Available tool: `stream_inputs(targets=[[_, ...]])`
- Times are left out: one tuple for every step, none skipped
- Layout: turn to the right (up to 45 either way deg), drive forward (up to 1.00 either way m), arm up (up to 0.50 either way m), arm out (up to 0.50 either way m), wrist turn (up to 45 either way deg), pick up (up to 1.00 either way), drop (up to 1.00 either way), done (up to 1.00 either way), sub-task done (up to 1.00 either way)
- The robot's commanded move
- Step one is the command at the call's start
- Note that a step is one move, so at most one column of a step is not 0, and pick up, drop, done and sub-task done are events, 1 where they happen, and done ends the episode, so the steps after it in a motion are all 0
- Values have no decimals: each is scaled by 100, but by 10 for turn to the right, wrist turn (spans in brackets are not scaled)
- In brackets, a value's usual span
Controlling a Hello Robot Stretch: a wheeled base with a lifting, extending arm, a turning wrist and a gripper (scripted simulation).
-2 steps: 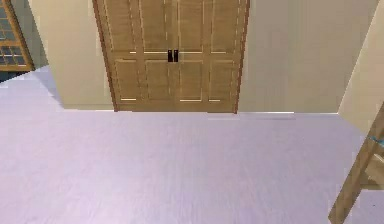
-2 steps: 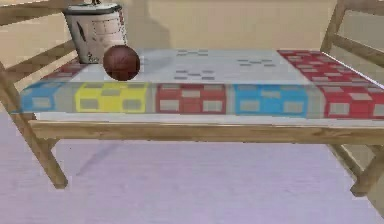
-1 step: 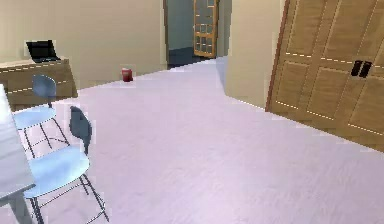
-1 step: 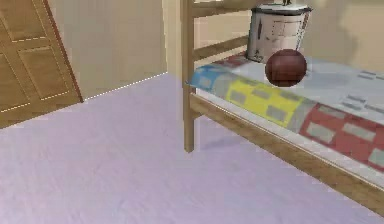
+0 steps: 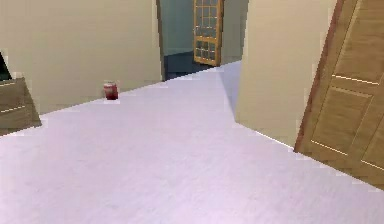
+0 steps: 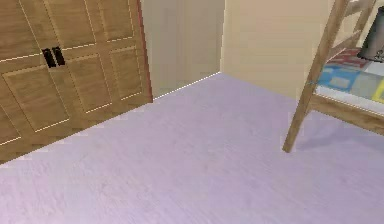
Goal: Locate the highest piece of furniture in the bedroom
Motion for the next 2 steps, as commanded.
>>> stream_inputs(targets=[[-60,0,0,0,0,0,0,0,0],[0,30,0,0,0,0,0,0,0]])
